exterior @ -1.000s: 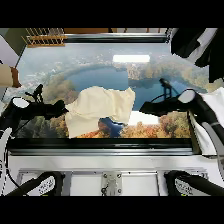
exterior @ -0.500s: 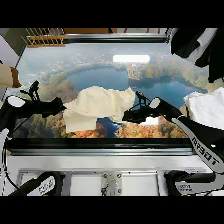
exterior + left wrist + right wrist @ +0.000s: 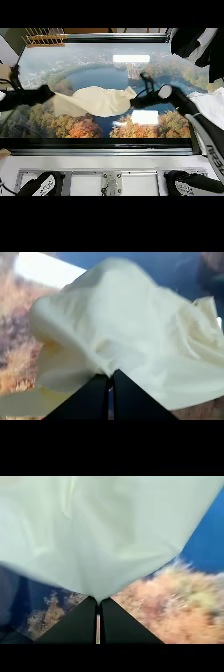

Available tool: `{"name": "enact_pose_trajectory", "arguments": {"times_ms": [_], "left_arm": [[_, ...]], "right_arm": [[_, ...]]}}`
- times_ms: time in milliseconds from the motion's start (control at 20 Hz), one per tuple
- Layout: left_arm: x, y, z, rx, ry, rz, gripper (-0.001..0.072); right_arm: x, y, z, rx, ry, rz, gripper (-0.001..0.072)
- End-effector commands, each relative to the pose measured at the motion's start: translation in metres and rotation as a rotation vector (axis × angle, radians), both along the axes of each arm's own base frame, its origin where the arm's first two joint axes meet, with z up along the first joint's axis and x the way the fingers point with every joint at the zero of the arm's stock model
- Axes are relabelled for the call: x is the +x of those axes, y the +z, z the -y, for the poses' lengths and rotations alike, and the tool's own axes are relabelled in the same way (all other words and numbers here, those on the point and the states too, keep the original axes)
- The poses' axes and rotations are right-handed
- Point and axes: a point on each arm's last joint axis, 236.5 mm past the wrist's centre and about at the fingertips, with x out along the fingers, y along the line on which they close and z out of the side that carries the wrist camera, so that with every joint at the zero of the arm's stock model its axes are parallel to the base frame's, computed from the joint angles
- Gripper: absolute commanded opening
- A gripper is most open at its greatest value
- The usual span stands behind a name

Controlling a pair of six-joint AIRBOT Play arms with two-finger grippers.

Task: Fold the clothes and pants, and hang the long-sleeved shirts on hangers.

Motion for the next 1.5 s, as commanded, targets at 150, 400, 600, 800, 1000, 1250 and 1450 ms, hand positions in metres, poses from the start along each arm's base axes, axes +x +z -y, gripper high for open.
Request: {"name": "enact_pose_trajectory", "arguments": {"times_ms": [150, 400, 600, 800, 1000, 1250, 1450], "left_arm": [[-0.085, 0.275, 0.035, 0.157, -0.021, 0.677, 0.0006], [-0.197, 0.381, 0.068, 0.19, -0.043, 1.045, 0.0006], [-0.242, 0.411, 0.074, 0.204, -0.033, 1.165, 0.0006], [-0.22, 0.411, 0.073, 0.193, -0.046, 1.117, 0.0006], [-0.132, 0.353, 0.067, 0.181, -0.108, 0.857, 0.0006], [0.008, 0.209, 0.051, 0.107, -0.185, 0.393, 0.0006], [0.108, 0.088, 0.033, 0.014, -0.145, 0.163, 0.0006]], "right_arm": [[-0.047, 0.306, 0.064, -0.054, -0.06, 0.686, 0.0008], [-0.136, 0.394, 0.08, 0.04, -0.119, 0.909, 0.0007], [-0.177, 0.42, 0.089, 0.098, -0.154, 0.983, 0.0008], [-0.18, 0.424, 0.089, 0.142, -0.182, 0.977, 0.0008], [-0.143, 0.403, 0.082, 0.176, -0.216, 0.865, 0.0008], [-0.031, 0.305, 0.062, 0.114, -0.232, 0.577, 0.0008], [0.085, 0.201, 0.051, 0.023, -0.229, 0.488, 0.0008]]}}
